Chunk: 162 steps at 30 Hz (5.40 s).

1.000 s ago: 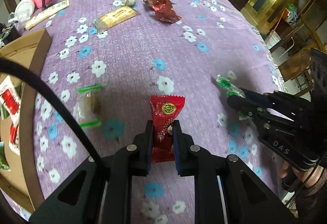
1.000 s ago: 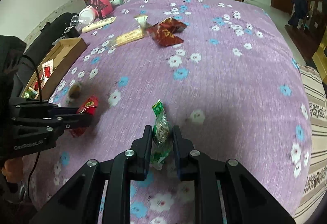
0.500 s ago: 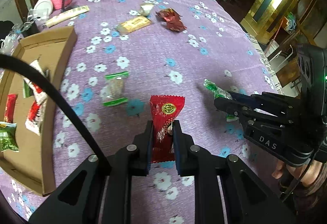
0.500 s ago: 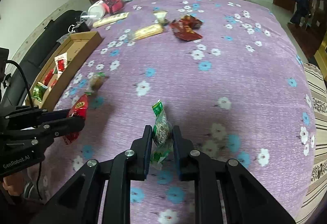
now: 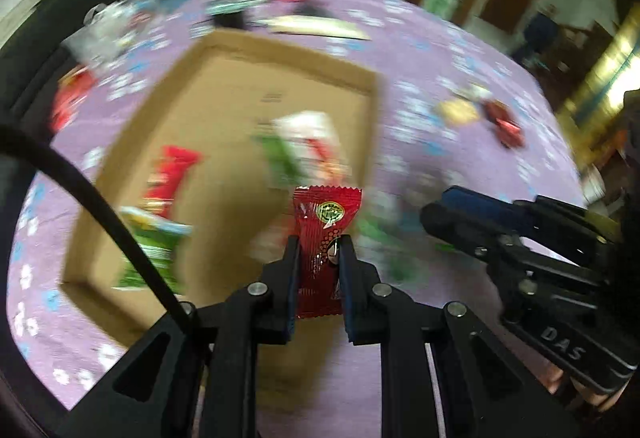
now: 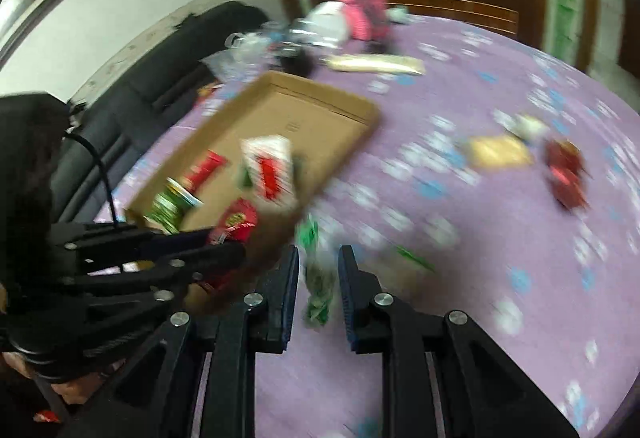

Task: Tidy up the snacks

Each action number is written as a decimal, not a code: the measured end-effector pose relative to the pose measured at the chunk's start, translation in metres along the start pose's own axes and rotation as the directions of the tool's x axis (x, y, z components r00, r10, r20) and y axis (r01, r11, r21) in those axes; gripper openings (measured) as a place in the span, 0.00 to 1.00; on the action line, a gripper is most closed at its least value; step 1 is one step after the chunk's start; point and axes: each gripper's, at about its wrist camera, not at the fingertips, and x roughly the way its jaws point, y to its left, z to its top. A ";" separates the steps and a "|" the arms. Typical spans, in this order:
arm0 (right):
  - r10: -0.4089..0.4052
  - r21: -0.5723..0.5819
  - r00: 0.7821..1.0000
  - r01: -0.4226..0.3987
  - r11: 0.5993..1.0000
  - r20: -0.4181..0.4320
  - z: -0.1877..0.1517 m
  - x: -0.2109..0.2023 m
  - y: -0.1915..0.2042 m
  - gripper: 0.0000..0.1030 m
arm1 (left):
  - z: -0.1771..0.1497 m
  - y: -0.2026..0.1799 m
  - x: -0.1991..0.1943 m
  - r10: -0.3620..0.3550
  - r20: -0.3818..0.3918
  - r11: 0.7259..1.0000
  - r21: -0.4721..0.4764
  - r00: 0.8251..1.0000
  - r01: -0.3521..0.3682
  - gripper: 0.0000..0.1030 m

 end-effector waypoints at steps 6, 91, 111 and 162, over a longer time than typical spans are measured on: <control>0.074 0.006 0.997 -0.073 0.997 -0.029 0.035 0.044 0.027 0.19 | 0.014 0.058 0.013 0.063 -0.060 0.990 -0.120 0.996 -0.069 0.25; -0.033 0.167 0.996 0.047 0.985 -0.083 -0.062 -0.033 -0.154 0.58 | -0.049 -0.135 0.030 0.050 -0.051 0.999 -0.014 0.997 -0.051 0.69; 0.016 0.061 0.994 -0.009 0.998 -0.104 -0.036 -0.005 -0.121 0.62 | -0.048 -0.122 0.060 0.100 -0.117 0.989 -0.093 0.988 -0.111 0.79; -0.212 -0.087 0.975 0.205 0.975 -0.074 -0.059 -0.017 -0.140 0.43 | -0.041 -0.126 0.060 0.065 -0.099 0.998 -0.004 0.993 -0.066 0.41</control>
